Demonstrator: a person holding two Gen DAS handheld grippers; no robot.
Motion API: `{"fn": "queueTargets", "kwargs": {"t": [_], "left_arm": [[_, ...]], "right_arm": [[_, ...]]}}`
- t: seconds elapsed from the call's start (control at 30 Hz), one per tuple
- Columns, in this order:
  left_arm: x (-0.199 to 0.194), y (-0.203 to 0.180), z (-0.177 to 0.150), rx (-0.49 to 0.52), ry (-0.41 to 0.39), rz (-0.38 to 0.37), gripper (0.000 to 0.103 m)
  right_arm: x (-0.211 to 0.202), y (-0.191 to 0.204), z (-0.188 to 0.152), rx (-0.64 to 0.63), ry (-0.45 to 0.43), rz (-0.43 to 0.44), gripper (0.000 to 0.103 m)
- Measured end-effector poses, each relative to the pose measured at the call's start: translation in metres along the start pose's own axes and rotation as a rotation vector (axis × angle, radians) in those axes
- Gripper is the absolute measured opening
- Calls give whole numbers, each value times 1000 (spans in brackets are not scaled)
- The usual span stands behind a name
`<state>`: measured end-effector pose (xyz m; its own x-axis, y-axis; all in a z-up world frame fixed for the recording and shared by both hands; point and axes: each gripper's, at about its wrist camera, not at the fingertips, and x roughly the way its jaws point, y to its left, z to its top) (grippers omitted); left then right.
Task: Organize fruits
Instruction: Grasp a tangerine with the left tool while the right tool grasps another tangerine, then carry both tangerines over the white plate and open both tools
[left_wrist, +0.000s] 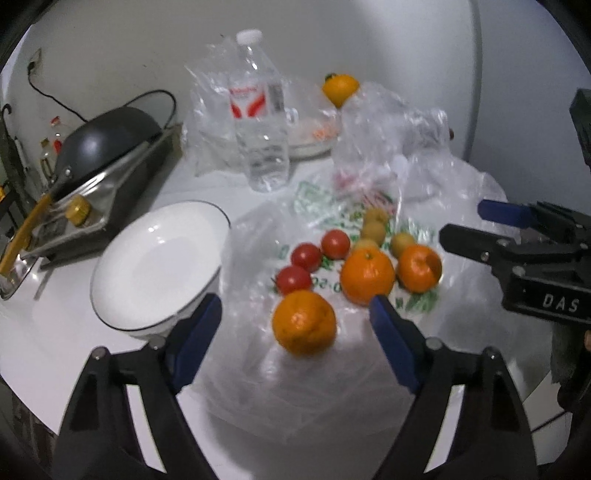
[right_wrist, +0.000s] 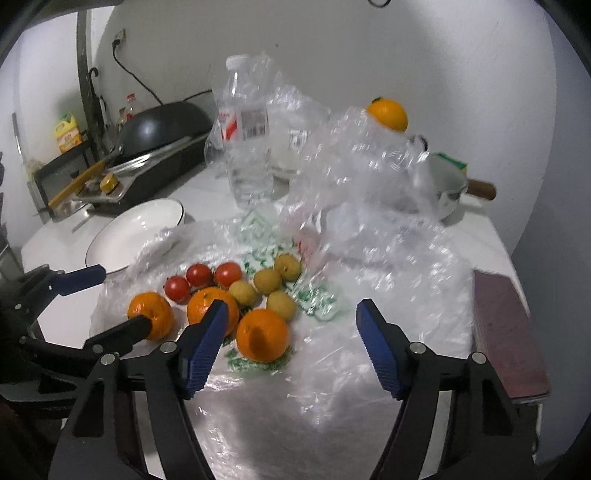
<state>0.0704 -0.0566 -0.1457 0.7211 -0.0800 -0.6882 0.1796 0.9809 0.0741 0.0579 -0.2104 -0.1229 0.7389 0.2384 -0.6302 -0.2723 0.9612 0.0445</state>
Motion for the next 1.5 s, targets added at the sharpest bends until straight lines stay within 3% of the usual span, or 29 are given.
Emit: {"fn": "queueTargets", "kwargs": {"t": [0.03,0.17,0.37,0.5,1.03,1.5], "left_arm": [[2,0,0,5,14,-4,82],[12,-2,0,31,47,-6,59],[27,-3,-7,44,95,-21,46],[28,-1,-8,42,93,-34,46],[-5,15,10,60,-16,-72,45],[-27,78,19,36,-97,-40,45]], "right_arm": [[3,0,-1,0,10,9,74],[16,4,-3,-6,49,41,64],[33,10,-10,-24,107,66,55],[39,12,-14,-40,123,70,43],[10,31,13,-63,21,58,42],[21,85,48,-86,-34,88,42]]}}
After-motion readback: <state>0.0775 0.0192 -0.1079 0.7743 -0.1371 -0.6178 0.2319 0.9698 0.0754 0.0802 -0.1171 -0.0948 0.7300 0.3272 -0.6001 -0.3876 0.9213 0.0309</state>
